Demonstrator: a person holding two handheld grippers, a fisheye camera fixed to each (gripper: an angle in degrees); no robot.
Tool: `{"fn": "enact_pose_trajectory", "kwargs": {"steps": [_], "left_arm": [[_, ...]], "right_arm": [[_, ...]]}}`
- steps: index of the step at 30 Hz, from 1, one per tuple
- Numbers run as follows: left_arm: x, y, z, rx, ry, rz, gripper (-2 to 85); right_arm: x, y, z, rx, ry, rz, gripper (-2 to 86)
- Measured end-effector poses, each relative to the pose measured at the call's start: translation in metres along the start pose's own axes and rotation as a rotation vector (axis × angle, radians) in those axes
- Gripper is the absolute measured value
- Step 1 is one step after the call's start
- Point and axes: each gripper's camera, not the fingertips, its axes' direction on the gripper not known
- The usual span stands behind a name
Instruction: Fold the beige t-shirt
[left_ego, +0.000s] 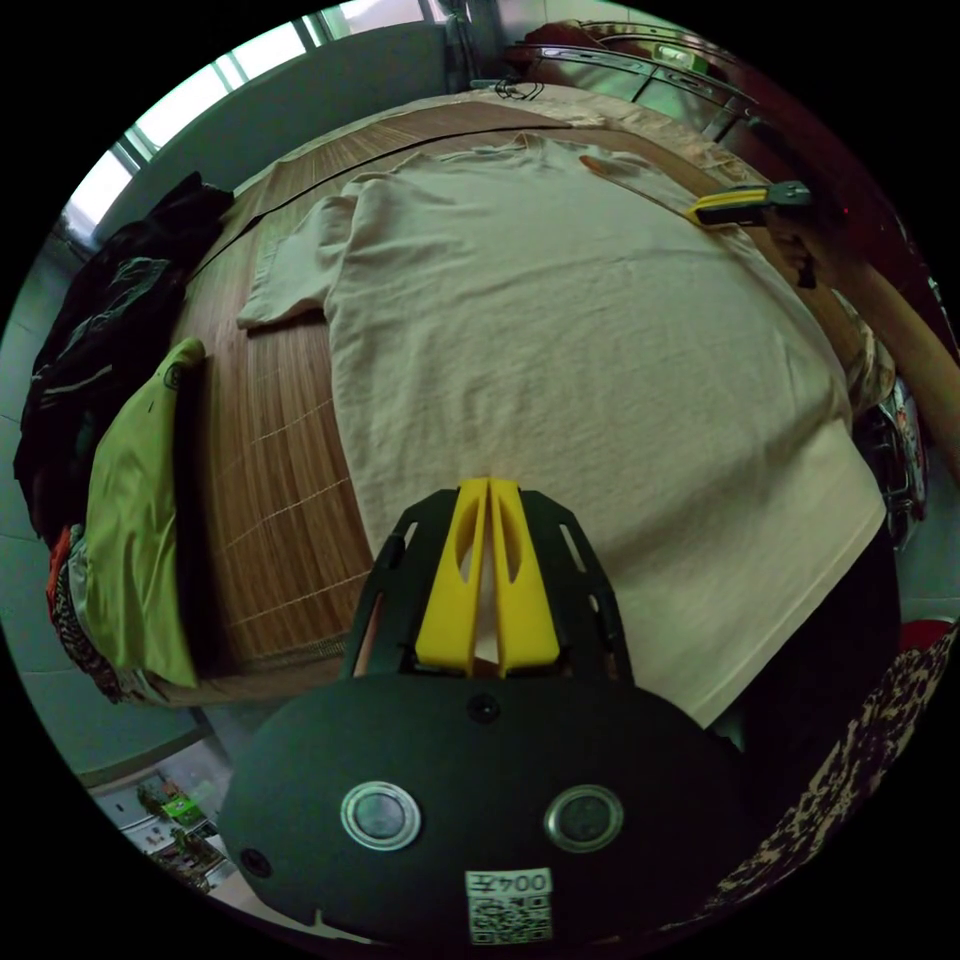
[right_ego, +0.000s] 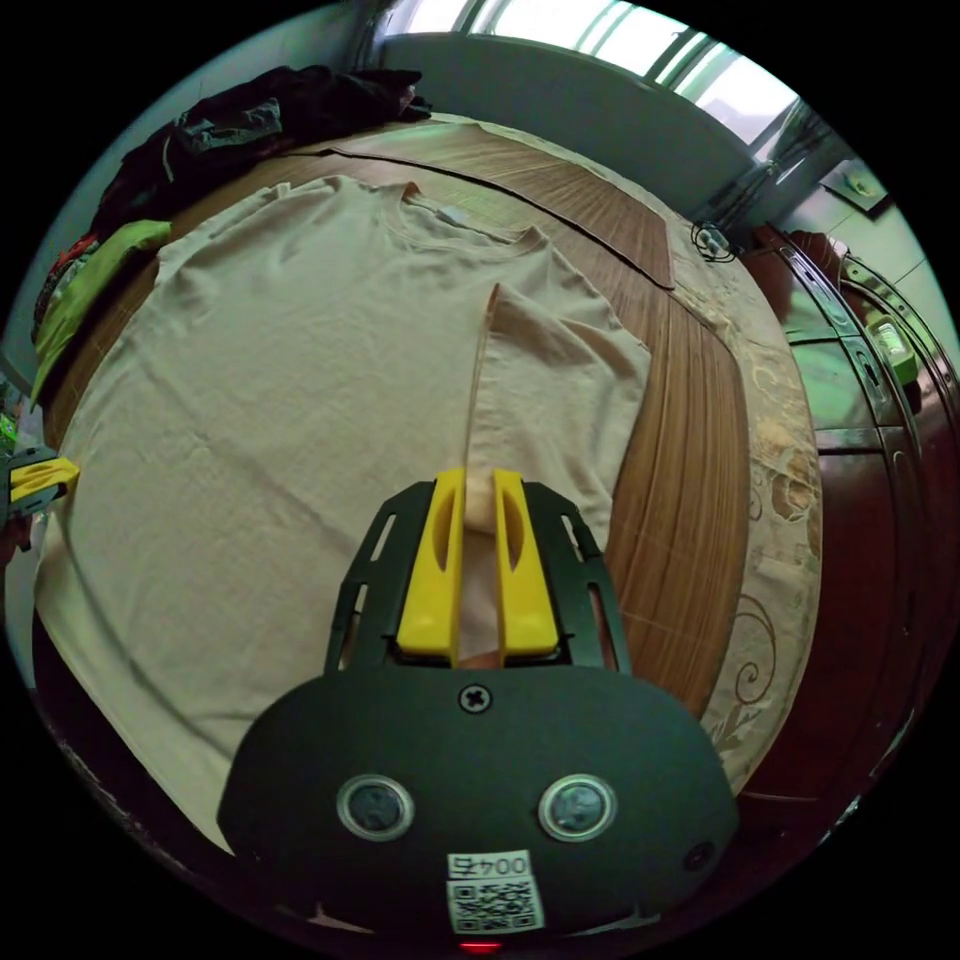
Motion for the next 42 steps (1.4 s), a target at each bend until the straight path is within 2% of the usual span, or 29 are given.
{"fn": "enact_pose_trajectory", "kwargs": {"steps": [7,11,15,18,25,31,33,35,38,42], "left_arm": [[-0.014,0.002,0.013,-0.002,-0.004,0.004,0.9],[-0.027,0.004,0.022,-0.001,0.000,-0.004,0.8],[-0.039,0.005,0.033,-0.002,-0.002,-0.001,0.8],[-0.049,0.007,0.041,-0.003,-0.002,-0.001,0.8],[-0.074,0.012,0.059,-0.001,-0.004,-0.001,0.9],[-0.101,0.017,0.078,0.000,0.000,-0.002,0.9],[-0.112,0.019,0.086,-0.001,-0.001,-0.001,0.9],[-0.121,0.021,0.092,-0.002,-0.001,-0.001,0.9],[-0.137,0.025,0.102,0.000,-0.003,0.000,0.9],[-0.159,0.032,0.116,-0.001,-0.007,0.007,0.9]], "right_arm": [[-0.015,0.006,0.004,-0.018,0.046,-0.050,6.1],[-0.015,0.013,0.000,0.028,0.045,-0.021,1.9],[-0.014,0.018,0.000,0.035,0.029,-0.006,0.5],[-0.012,0.028,-0.008,0.113,-0.012,-0.009,0.2],[-0.012,0.052,0.005,0.116,-0.059,-0.089,1.7],[-0.005,0.062,0.000,0.171,-0.175,-0.095,5.2],[-0.003,0.062,0.001,0.181,-0.154,-0.070,5.2],[0.011,0.064,0.007,0.191,-0.137,0.060,3.4],[0.015,0.065,0.031,0.064,-0.103,0.088,0.5],[0.020,0.065,0.014,0.163,-0.091,0.110,-0.4]]}}
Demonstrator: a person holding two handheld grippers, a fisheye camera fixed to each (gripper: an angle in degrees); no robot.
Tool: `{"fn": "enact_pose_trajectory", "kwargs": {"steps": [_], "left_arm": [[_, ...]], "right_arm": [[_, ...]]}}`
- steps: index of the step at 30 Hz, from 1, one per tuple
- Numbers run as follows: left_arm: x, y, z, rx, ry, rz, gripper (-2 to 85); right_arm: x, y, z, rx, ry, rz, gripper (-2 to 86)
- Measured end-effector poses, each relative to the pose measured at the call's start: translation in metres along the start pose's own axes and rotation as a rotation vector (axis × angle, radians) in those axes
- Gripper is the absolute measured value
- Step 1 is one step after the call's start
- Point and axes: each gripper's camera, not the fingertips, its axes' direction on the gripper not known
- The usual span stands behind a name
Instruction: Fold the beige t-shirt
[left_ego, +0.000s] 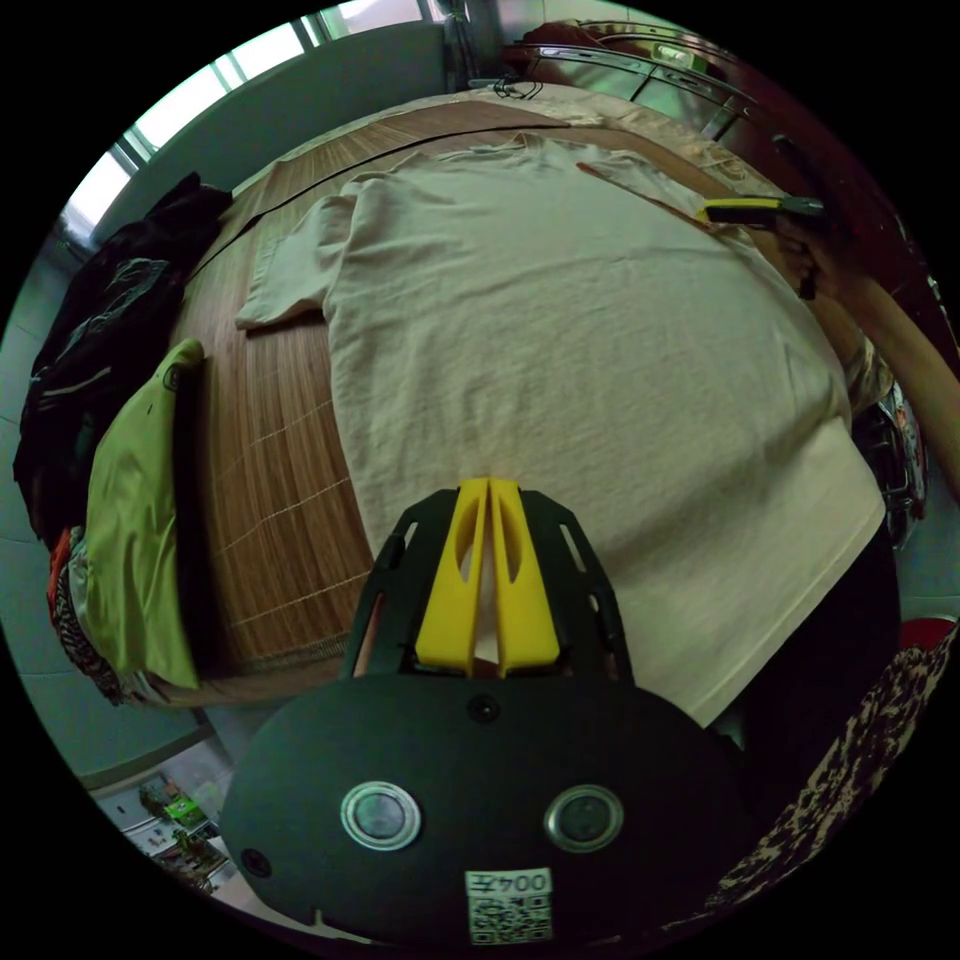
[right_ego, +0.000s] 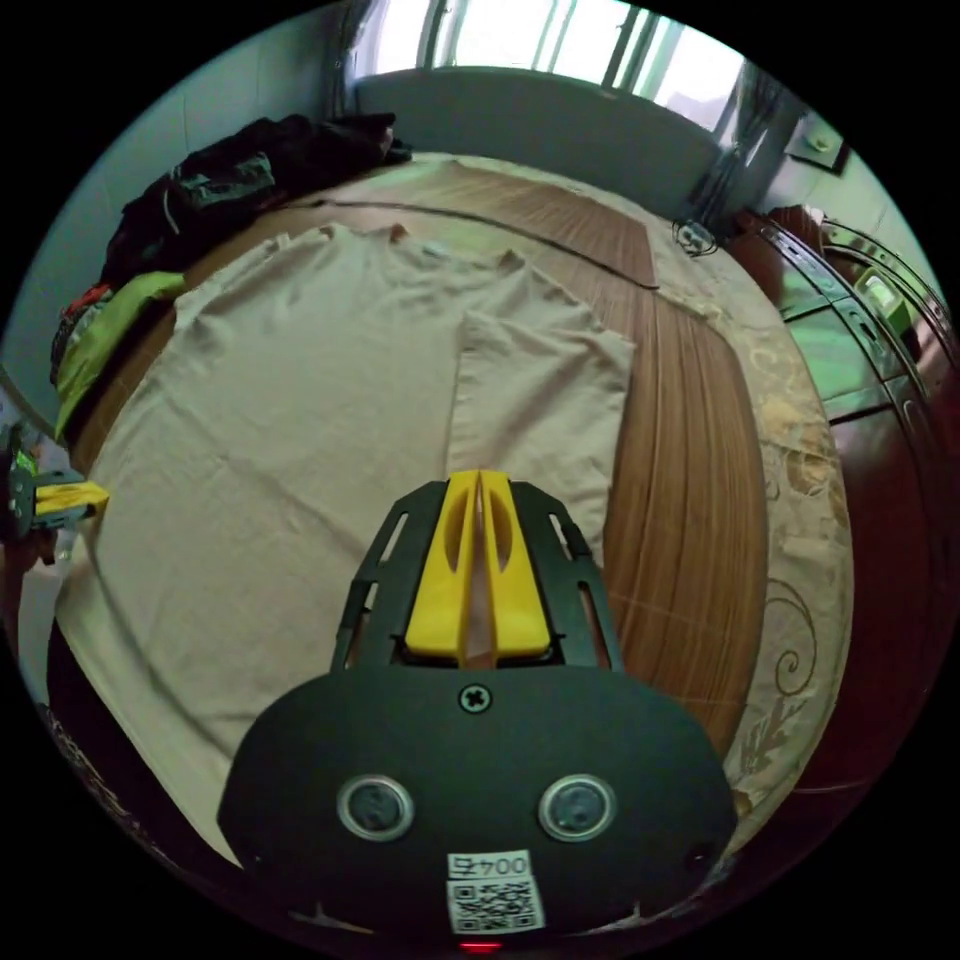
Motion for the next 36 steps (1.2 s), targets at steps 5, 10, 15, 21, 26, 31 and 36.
{"fn": "enact_pose_trajectory", "kwargs": {"steps": [5,10,15,21,26,31,36], "left_arm": [[-0.028,0.009,0.016,0.000,0.003,-0.006,1.0],[-0.079,0.015,0.013,0.035,0.034,-0.012,1.6],[-0.230,-0.001,-0.010,0.233,0.169,-0.308,3.8],[-0.440,-0.021,0.079,0.235,0.482,-0.718,8.4],[-0.472,-0.051,0.116,0.211,0.402,-0.741,9.4],[-0.449,-0.073,0.141,0.158,0.283,-0.722,11.0],[-0.408,-0.080,0.145,0.184,0.260,-0.725,5.7]], "right_arm": [[0.019,-0.028,0.020,-0.068,-0.026,0.138,-0.7],[0.007,-0.028,0.021,-0.123,-0.022,0.153,-0.6],[-0.012,0.010,0.006,-0.152,-0.238,0.283,0.3],[-0.057,0.073,0.004,-0.089,-0.494,0.341,2.4],[-0.068,0.088,0.003,-0.104,-0.439,0.354,2.4],[-0.070,0.078,0.006,-0.176,-0.391,0.319,3.1],[-0.069,0.079,0.007,-0.175,-0.391,0.327,1.0]]}}
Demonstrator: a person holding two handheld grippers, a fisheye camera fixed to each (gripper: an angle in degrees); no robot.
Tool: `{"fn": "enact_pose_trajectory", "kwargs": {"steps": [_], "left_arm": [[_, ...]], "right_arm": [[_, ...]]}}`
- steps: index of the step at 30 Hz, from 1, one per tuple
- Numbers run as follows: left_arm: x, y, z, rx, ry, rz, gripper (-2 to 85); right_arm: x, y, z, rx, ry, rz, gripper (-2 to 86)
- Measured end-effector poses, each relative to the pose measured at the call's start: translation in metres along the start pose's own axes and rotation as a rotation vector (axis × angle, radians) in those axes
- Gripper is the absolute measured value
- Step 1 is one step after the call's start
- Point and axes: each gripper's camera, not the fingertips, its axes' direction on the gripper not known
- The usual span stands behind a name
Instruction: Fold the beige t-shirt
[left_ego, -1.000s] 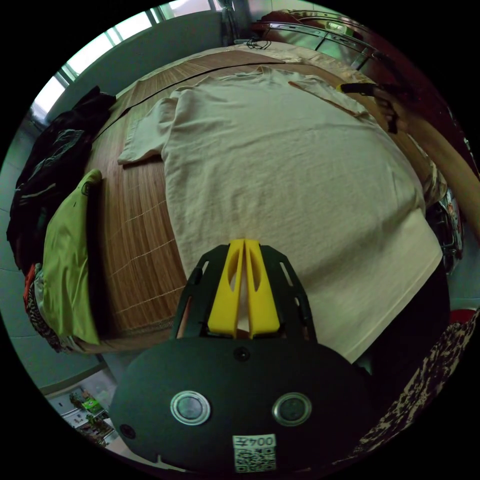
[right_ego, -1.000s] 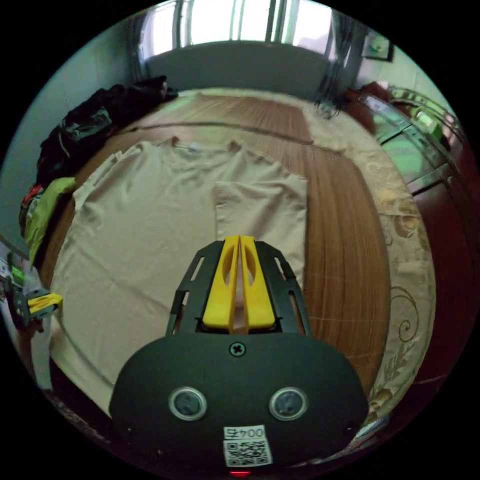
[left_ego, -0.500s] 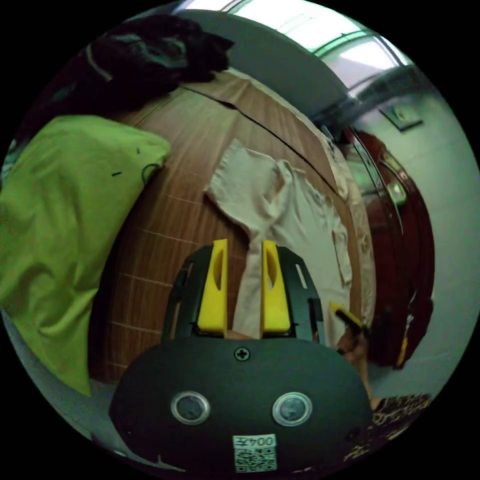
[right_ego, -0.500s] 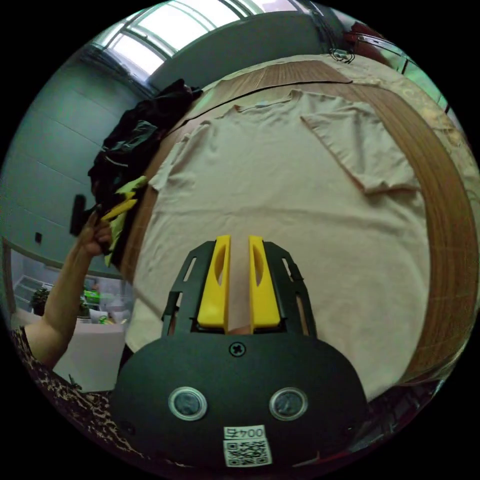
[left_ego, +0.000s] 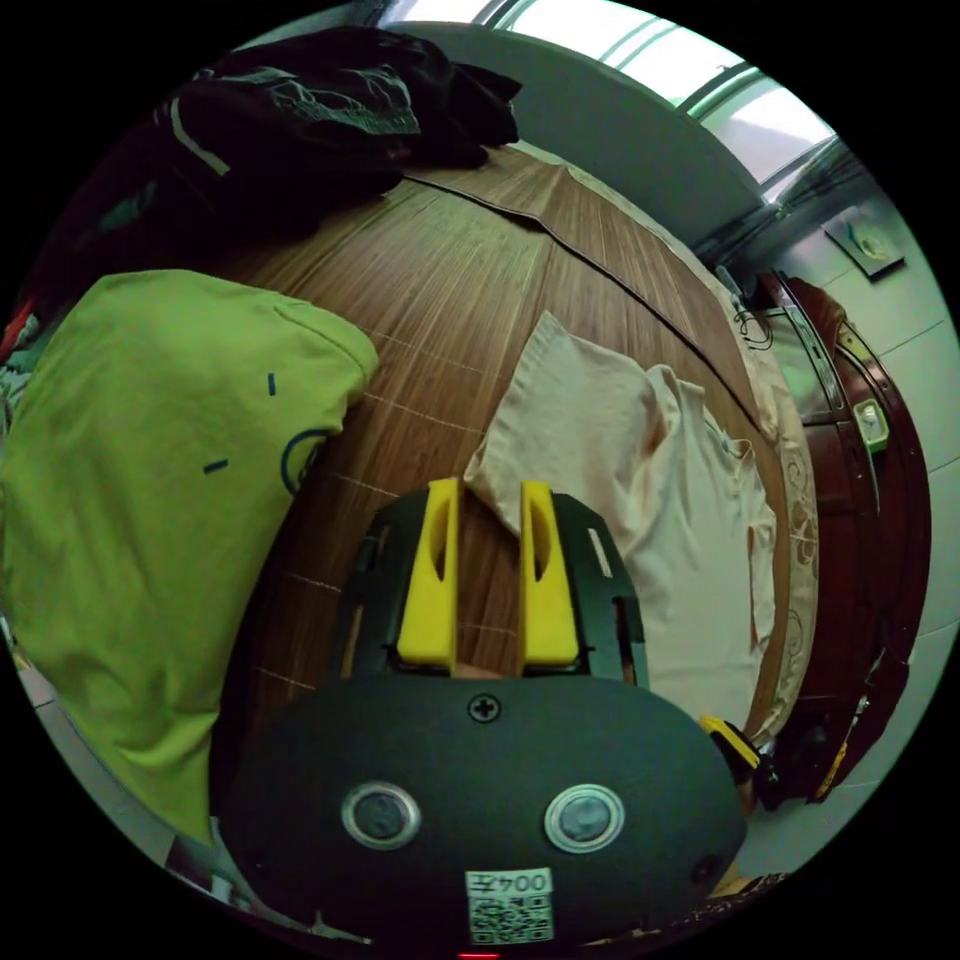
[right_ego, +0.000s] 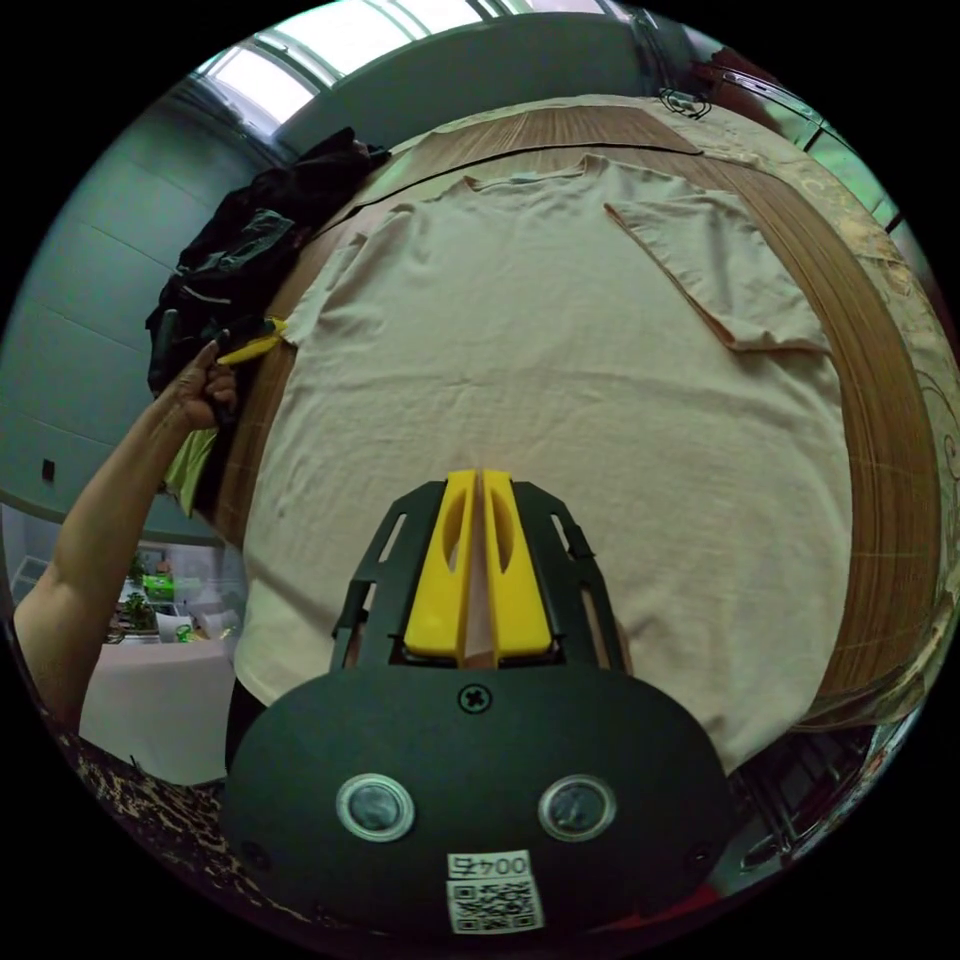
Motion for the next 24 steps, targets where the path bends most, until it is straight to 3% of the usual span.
{"fn": "enact_pose_trajectory", "kwargs": {"steps": [7,13,19,22,24], "left_arm": [[0.067,0.056,-0.039,0.194,0.125,-0.009,1.9],[0.239,0.132,-0.083,0.362,-0.069,0.280,1.4],[0.507,0.283,-0.050,0.469,-0.546,1.013,1.1],[0.631,0.419,0.050,0.449,-0.949,1.540,1.2],[0.665,0.475,0.105,0.403,-1.081,1.715,1.4]], "right_arm": [[-0.003,-0.002,0.003,-0.001,-0.008,-0.001,-0.1],[-0.008,-0.007,0.005,-0.008,-0.023,0.009,-0.1],[-0.016,-0.013,0.007,-0.009,-0.034,0.012,0.0],[-0.021,-0.017,0.009,-0.008,-0.041,0.015,0.0],[-0.024,-0.020,0.010,-0.010,-0.049,0.019,-0.2]]}}
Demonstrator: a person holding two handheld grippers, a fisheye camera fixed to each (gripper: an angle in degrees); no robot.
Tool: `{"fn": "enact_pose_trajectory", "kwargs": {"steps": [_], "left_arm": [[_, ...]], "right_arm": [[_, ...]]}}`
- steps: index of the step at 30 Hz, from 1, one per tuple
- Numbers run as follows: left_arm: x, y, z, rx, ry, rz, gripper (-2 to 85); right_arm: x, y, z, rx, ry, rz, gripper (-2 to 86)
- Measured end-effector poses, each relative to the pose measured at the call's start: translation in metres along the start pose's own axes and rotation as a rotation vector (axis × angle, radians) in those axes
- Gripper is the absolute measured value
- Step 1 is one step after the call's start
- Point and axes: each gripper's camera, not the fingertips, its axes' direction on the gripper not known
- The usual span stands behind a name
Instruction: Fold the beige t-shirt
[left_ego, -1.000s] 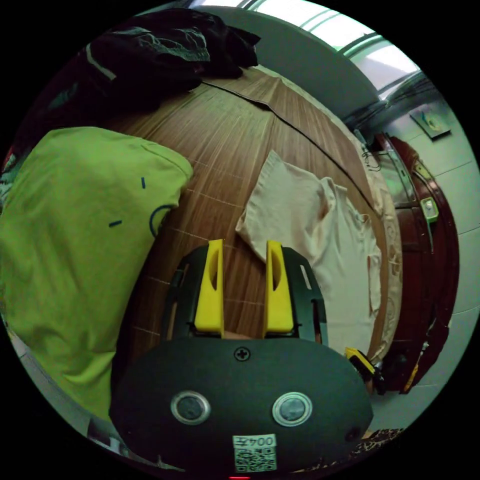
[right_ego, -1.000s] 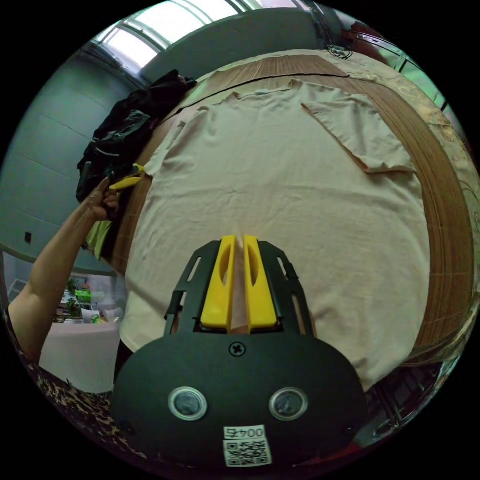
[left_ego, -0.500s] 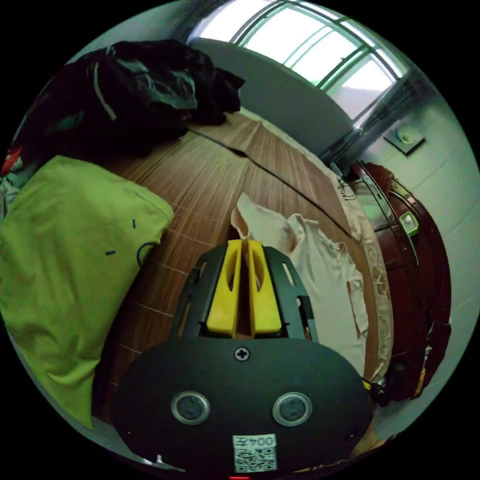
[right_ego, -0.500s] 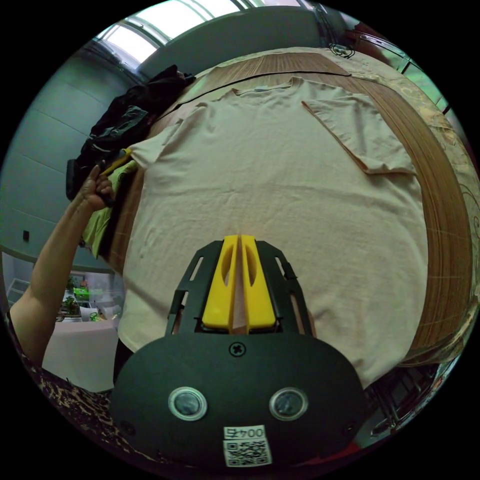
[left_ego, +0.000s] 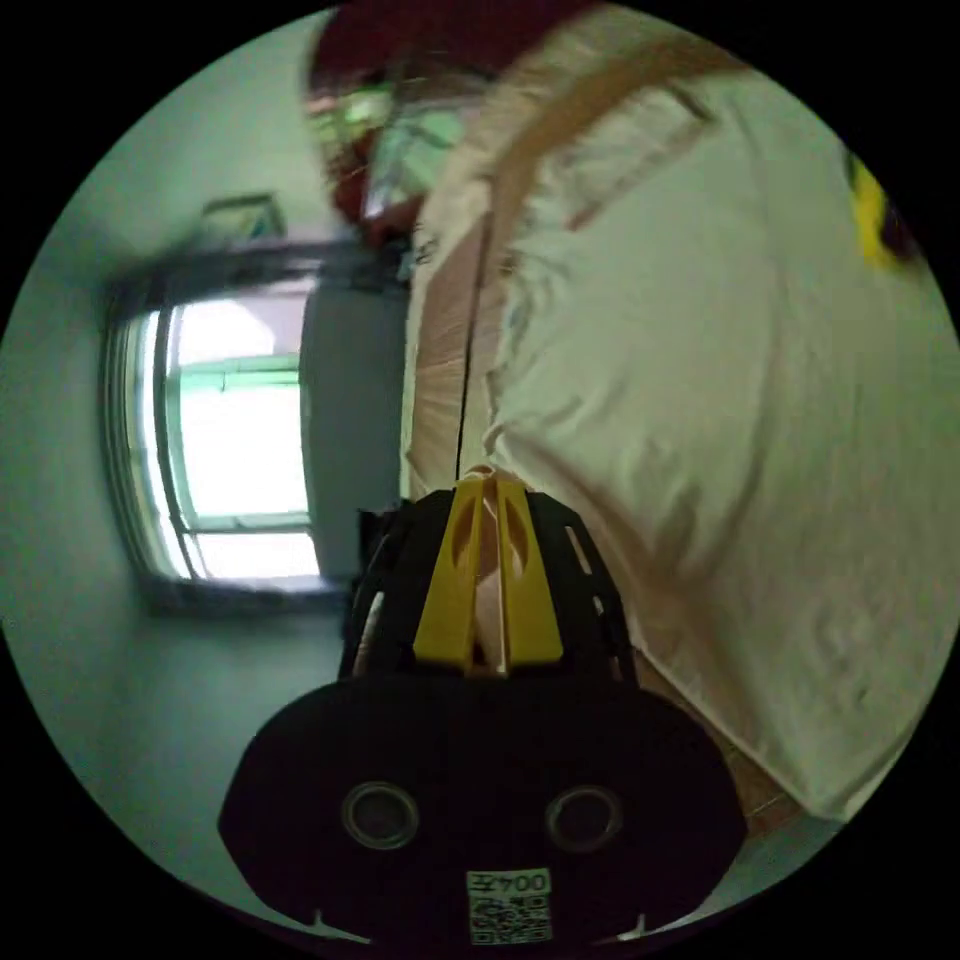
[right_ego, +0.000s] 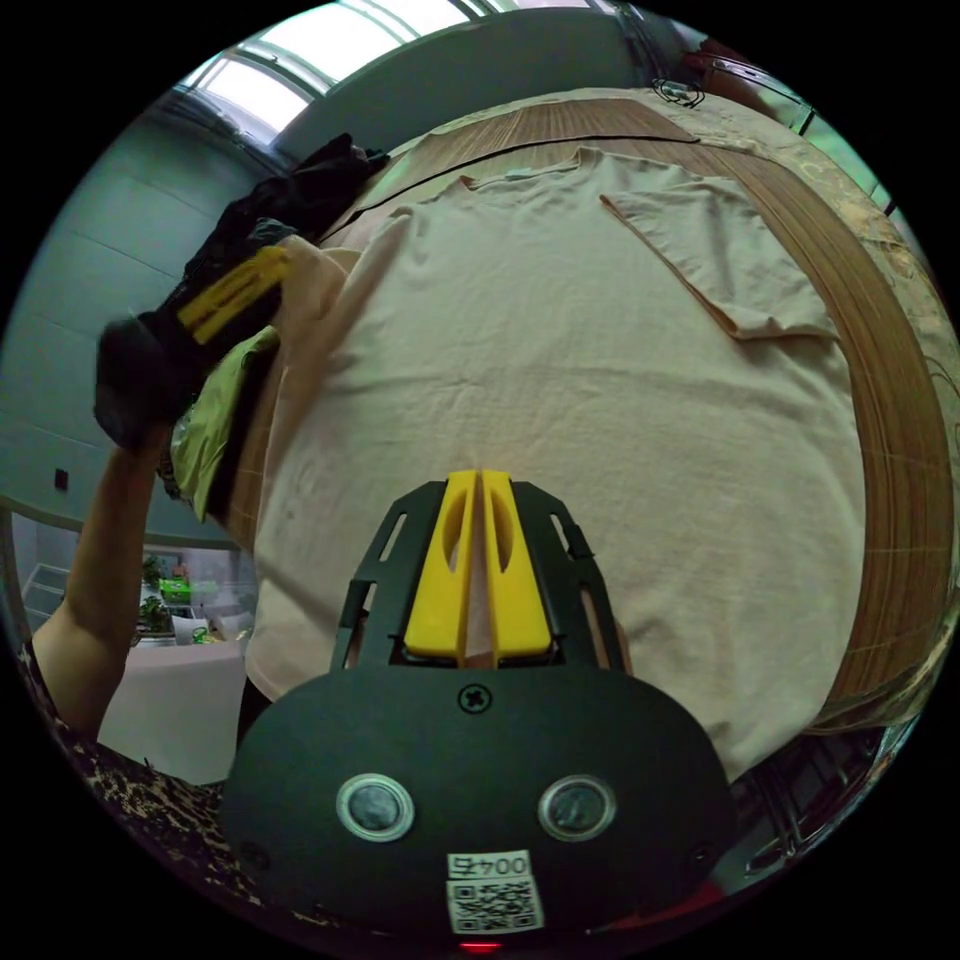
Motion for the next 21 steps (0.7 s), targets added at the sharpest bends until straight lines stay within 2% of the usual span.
{"fn": "enact_pose_trajectory", "kwargs": {"steps": [4,6,9,13,17,19,21], "left_arm": [[0.102,-0.091,-0.027,-0.081,-0.037,0.356,2.5],[0.129,-0.110,-0.030,-0.147,-0.077,0.480,3.1],[0.141,-0.122,-0.036,-0.252,-0.157,0.612,5.1],[0.119,-0.124,-0.040,-0.411,-0.116,0.612,8.3],[0.075,-0.097,-0.060,-0.463,0.104,0.402,9.6],[0.040,-0.068,-0.076,-0.399,0.284,0.173,9.2],[-0.015,0.009,-0.081,-0.298,0.472,-0.237,8.1]], "right_arm": [[-0.009,-0.010,0.001,-0.021,-0.017,0.013,-0.3],[-0.015,-0.013,0.000,-0.036,-0.009,0.018,-0.4],[-0.027,-0.013,-0.009,-0.002,0.003,0.020,-0.4],[-0.040,-0.007,-0.017,0.014,0.001,0.039,-0.5],[-0.051,-0.002,-0.026,0.052,0.006,0.046,-0.5],[-0.056,-0.002,-0.030,0.077,-0.013,0.039,-0.4],[-0.062,-0.009,-0.033,0.089,-0.050,0.023,-0.4]]}}
